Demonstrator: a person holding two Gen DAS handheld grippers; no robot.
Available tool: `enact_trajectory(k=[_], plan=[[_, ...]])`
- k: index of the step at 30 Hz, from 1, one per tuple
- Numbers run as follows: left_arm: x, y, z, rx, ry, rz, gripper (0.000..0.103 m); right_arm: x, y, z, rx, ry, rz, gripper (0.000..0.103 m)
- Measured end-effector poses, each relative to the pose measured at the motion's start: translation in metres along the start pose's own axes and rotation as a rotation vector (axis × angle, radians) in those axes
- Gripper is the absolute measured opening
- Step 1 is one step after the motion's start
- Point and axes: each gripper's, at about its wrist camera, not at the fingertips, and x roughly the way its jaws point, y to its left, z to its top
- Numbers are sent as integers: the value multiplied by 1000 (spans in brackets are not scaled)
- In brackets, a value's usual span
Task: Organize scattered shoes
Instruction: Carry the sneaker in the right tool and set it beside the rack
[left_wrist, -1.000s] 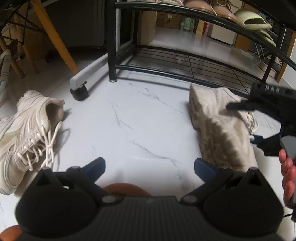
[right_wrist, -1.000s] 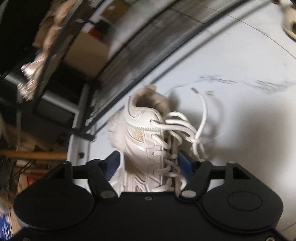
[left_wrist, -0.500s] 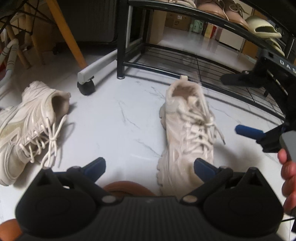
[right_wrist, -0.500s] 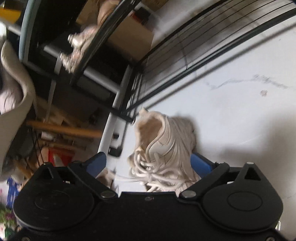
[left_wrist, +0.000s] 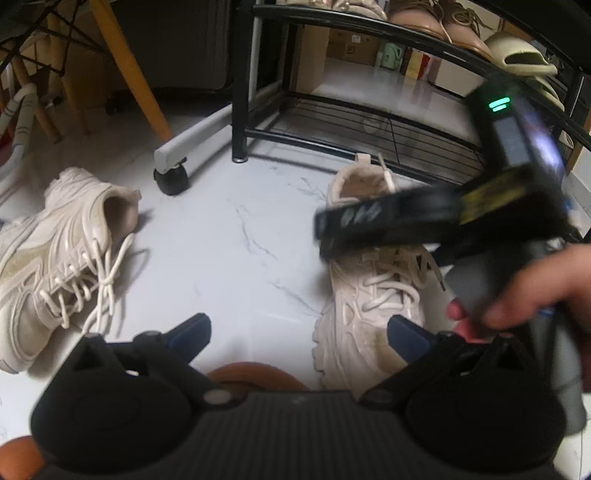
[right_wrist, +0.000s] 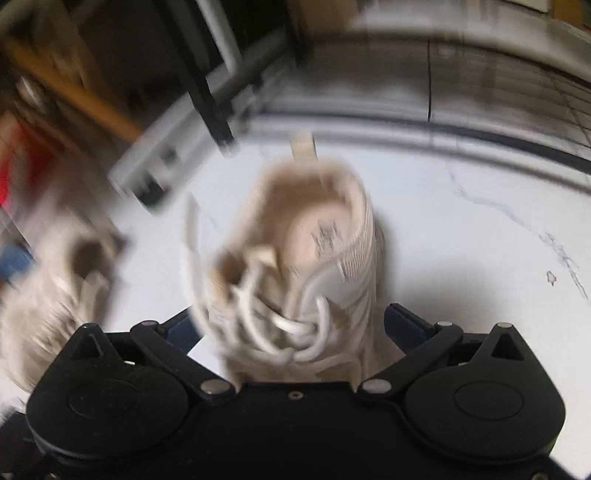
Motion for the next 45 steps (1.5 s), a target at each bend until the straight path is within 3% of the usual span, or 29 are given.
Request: enact_trajectory(k=[2, 10, 17, 20, 24, 28, 31, 33, 35, 37, 39, 43, 45], plan=[[1, 1, 0, -6, 3, -7, 102, 8, -4, -5, 24, 24, 20, 102], [4, 5, 1, -29, 14, -17, 102, -19, -18, -11, -26, -74, 6, 85], [4, 6, 1, -35, 18, -24, 102, -51, -95, -7, 143, -128, -115, 83], [4, 7, 0, -37, 18, -26, 102, -63, -106, -4, 165, -153, -132, 87], [4, 7, 0, -36, 17, -24, 102, -74, -105, -5, 118, -196, -251, 89], [4, 6, 0, -37, 19, -21, 102, -57, -103, -13, 172, -144, -110, 88], [4, 6, 0, -39, 19, -21, 102, -46, -94, -17, 155, -134, -95, 91], [4, 7, 0, -40, 19, -23, 102, -34, -84, -21, 82, -142, -181, 92], [4, 7, 1, -42, 21, -24, 102, -32, -81, -22, 68, -143, -211, 91], [4, 8, 1, -46, 22, -24, 102, -36, -78, -19, 55, -156, -262, 81], [4, 8, 1, -47, 22, -23, 102, -42, -77, -15, 10, -191, -392, 79], [4, 6, 0, -42, 19, -23, 102, -51, -111, -15, 115, -214, -479, 80], [4, 6, 0, -38, 18, -23, 102, -54, -120, -16, 158, -225, -470, 81]])
